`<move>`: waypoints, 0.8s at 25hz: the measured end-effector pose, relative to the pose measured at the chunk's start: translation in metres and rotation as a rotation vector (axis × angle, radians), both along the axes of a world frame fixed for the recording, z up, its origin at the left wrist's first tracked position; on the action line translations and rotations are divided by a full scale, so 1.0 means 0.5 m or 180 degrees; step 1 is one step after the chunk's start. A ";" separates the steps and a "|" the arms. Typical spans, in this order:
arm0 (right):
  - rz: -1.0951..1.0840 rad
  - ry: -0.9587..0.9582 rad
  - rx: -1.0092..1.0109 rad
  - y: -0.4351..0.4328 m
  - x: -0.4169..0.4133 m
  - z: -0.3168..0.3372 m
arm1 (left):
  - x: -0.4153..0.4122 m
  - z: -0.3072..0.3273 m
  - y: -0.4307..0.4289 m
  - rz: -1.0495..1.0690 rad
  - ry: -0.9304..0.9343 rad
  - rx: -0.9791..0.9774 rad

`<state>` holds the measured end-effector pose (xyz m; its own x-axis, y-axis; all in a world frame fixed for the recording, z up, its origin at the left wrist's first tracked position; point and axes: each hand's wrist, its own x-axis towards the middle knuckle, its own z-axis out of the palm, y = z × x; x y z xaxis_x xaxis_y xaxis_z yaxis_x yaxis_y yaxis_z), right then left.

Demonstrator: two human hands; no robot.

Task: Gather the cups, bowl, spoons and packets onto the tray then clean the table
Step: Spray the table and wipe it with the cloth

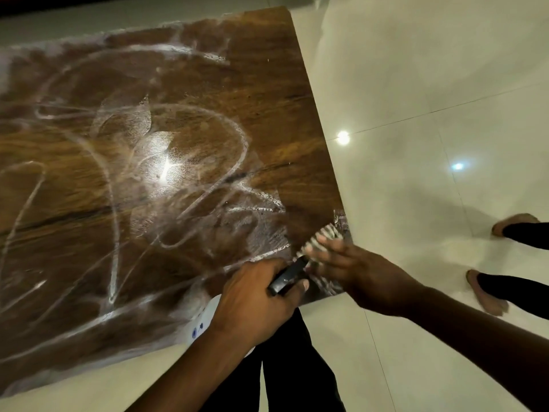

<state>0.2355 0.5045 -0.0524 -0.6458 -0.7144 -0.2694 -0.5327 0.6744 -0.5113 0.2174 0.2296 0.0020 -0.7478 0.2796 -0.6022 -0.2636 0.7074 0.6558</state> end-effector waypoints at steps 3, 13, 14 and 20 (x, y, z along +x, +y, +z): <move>-0.0001 0.0132 0.0063 0.050 -0.029 0.004 | 0.020 -0.010 -0.009 -0.0139 0.0013 -0.0024; -0.0521 0.0164 0.0118 0.019 0.186 0.005 | 0.072 -0.006 -0.042 -0.0099 -0.0017 0.0009; -0.0440 0.0224 0.0096 0.043 0.189 0.007 | 0.074 -0.007 -0.045 -0.0071 -0.0015 0.0002; -0.2715 0.0390 0.0180 -0.120 0.153 -0.043 | 0.082 -0.011 -0.052 0.0299 -0.0125 0.0063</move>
<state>0.3122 0.4446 -0.0740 -0.9822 0.0403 -0.1833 0.1181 0.8917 -0.4369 0.2584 0.2034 -0.0034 -0.7472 0.2216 -0.6266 -0.3539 0.6654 0.6573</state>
